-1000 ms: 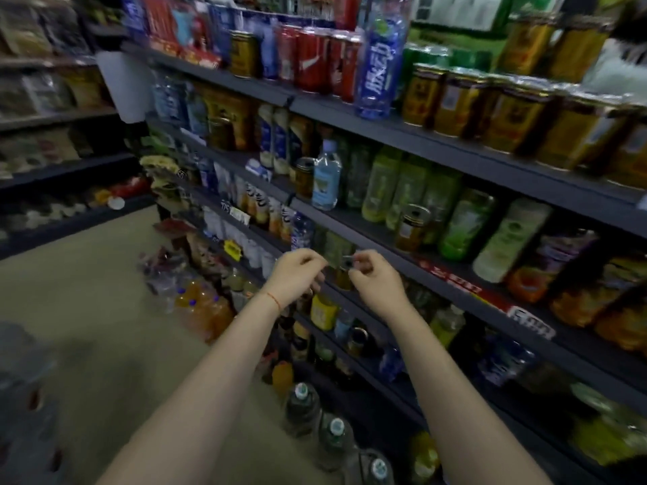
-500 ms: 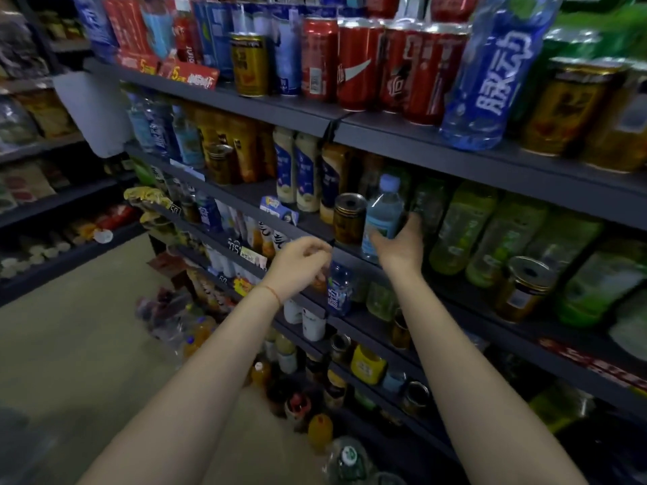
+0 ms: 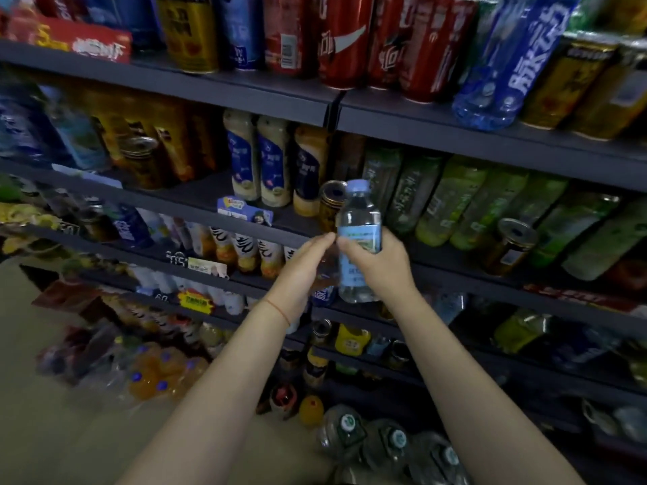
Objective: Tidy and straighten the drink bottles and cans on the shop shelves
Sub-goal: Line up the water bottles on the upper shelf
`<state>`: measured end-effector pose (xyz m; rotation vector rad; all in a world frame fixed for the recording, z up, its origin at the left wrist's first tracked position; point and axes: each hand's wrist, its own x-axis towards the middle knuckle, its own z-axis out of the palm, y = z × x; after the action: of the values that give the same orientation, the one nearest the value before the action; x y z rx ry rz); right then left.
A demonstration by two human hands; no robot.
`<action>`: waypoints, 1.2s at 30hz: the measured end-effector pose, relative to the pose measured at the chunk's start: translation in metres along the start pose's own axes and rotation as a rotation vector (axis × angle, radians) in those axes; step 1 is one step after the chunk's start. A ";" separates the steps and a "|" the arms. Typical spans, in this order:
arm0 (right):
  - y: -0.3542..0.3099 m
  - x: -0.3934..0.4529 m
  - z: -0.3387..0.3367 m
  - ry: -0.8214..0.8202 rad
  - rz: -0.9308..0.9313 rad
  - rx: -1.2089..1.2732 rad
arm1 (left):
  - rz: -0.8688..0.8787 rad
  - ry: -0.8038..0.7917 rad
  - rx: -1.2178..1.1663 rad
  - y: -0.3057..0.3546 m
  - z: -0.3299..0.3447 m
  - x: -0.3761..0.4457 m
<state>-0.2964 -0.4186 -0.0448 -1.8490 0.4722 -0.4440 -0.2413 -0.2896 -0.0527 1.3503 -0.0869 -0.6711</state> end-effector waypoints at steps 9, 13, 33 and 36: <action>0.002 -0.050 -0.020 -0.145 0.158 -0.103 | -0.174 -0.246 -0.401 -0.025 0.017 -0.029; 0.007 -0.073 -0.081 -0.042 0.028 -0.160 | -0.057 -0.288 -0.341 -0.025 0.074 -0.053; 0.015 -0.190 -0.601 0.624 -0.454 -0.193 | 0.591 -0.514 0.077 -0.012 0.604 -0.190; 0.023 -0.182 -0.660 0.719 -0.455 -0.175 | 0.574 -0.401 0.185 -0.015 0.656 -0.170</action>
<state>-0.7948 -0.8566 0.1236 -1.9283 0.5723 -1.4387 -0.6680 -0.7761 0.1482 1.2636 -0.8443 -0.4380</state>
